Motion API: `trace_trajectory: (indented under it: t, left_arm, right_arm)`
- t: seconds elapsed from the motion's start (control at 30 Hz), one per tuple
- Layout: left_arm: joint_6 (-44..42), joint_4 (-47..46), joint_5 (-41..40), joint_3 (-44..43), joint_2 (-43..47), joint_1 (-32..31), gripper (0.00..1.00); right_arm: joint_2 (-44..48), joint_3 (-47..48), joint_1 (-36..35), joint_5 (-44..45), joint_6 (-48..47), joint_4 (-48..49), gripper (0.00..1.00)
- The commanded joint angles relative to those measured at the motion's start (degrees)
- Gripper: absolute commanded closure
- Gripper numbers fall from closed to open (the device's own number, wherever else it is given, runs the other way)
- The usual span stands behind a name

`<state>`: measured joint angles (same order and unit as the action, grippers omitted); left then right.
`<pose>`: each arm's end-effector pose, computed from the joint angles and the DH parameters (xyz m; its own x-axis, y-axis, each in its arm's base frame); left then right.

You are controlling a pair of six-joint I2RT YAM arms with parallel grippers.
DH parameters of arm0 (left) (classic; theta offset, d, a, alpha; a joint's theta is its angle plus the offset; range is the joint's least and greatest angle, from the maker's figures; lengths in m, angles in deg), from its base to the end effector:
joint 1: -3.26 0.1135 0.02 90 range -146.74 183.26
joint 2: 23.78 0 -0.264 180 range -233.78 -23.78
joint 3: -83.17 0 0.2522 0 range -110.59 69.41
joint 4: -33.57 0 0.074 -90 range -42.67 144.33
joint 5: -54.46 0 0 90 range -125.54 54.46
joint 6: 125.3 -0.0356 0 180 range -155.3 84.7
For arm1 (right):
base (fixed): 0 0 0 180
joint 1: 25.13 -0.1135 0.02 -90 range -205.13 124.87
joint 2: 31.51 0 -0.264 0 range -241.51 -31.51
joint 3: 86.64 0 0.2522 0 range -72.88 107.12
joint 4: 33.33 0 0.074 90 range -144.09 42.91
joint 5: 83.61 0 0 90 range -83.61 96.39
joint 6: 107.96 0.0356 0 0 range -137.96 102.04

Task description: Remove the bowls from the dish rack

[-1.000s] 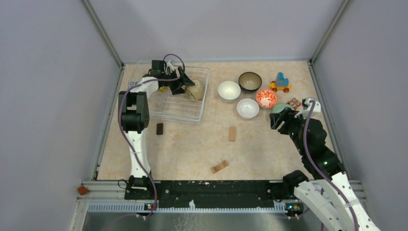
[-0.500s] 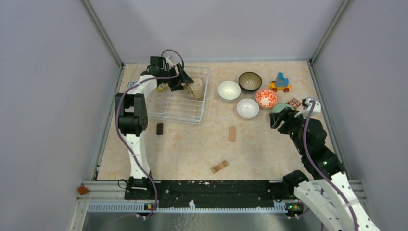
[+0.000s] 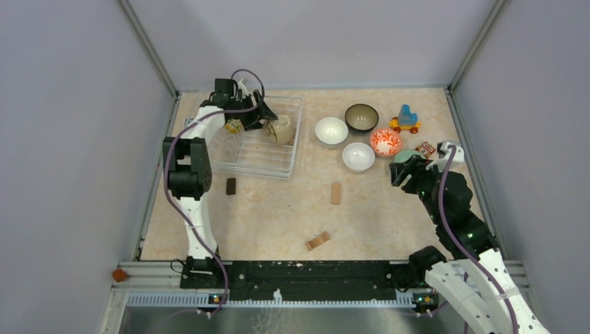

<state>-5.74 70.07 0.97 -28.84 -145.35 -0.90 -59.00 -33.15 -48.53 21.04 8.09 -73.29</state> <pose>0.4753 -0.0558 0.2227 -0.8566 -0.3353 -0.3922 0.0546 0.6970 -0.7150 0.1116 0.0385 0.3198 -0.2687 0.3467 -0.8987 -0.0456 0.9274 0.3714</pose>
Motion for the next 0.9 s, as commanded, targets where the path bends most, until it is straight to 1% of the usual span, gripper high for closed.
trace_trajectory:
  t: [0.0, 0.13, 0.27, 0.37, 0.53, 0.67, 0.73, 0.87]
  left_arm:
    - [-1.6, -0.8, 0.1, -2.3, 7.4, -0.1, 0.44]
    - [-5.1, 5.3, -6.2, -5.8, 9.0, -0.3, 0.46]
    - [-9.7, 11.5, -15.0, -8.9, 10.4, -1.8, 0.46]
    - [-13.0, 14.2, -22.9, -9.7, 11.8, -3.5, 0.46]
    - [-17.9, 17.3, -36.6, -10.5, 12.7, -8.2, 0.46]
    - [-20.9, 19.2, -47.6, -10.7, 11.6, -13.0, 0.46]
    - [-21.5, 20.2, -51.4, -10.9, 10.6, -15.2, 0.46]
    - [-22.2, 23.1, -57.8, -12.7, 7.9, -18.6, 0.41]
  right_arm:
    - [0.5, -0.2, 0.0, -0.6, -0.3, 1.6, 0.39]
    - [0.6, -0.3, 0.0, -0.6, -0.3, 1.7, 0.39]
    - [0.5, -0.6, 0.0, -0.6, -0.3, 1.7, 0.39]
    - [0.5, -0.8, 0.0, -0.8, -0.1, 1.9, 0.39]
    - [0.4, -0.6, 0.0, -1.2, -0.1, 2.4, 0.39]
    - [0.2, -0.6, 0.0, -1.5, 0.1, 2.6, 0.39]
    - [0.2, -0.5, 0.0, -1.7, 0.3, 2.6, 0.39]
    - [0.2, -0.4, 0.1, -2.0, 0.6, 2.3, 0.39]
